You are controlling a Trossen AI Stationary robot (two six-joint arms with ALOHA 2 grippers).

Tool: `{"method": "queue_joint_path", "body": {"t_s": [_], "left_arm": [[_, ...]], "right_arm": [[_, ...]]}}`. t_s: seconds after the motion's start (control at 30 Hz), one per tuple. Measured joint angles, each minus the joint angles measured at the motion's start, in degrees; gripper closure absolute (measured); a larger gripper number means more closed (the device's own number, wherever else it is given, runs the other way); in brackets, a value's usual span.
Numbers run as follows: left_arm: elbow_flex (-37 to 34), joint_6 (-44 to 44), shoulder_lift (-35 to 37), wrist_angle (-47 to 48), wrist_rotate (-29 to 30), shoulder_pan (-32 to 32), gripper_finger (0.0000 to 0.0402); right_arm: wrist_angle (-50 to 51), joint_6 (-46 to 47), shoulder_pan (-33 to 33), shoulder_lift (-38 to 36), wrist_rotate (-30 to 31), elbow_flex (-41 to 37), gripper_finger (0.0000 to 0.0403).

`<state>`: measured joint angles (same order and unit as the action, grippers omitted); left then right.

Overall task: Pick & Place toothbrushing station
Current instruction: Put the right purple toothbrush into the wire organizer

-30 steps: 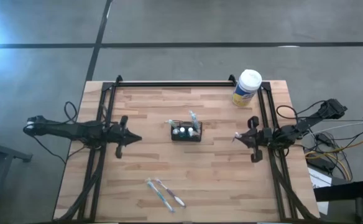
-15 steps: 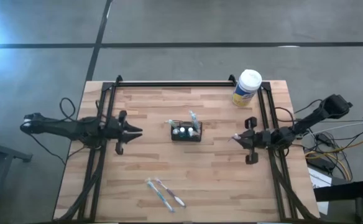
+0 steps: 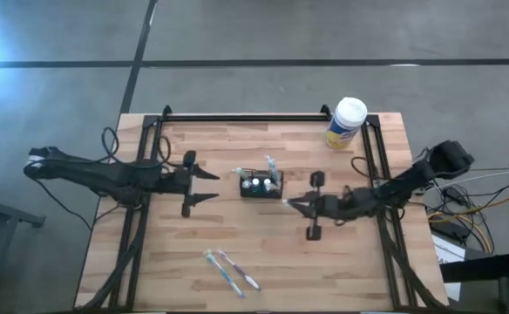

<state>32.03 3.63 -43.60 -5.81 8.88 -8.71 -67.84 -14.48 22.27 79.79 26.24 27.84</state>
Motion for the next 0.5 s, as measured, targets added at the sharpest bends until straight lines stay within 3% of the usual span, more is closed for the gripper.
{"method": "queue_joint_path", "body": {"t_s": [0.13,0.5], "left_arm": [[2.6,2.3,-4.3,-3.3,-0.3,0.0,0.0170],[3.5,2.6,-13.2,-15.1,-0.4,0.0,0.0172]], "right_arm": [[4.1,7.1,-4.9,3.2,-8.1,4.1,0.0394],[6.6,9.4,-8.5,12.6,-8.5,12.0,0.0394]]}}
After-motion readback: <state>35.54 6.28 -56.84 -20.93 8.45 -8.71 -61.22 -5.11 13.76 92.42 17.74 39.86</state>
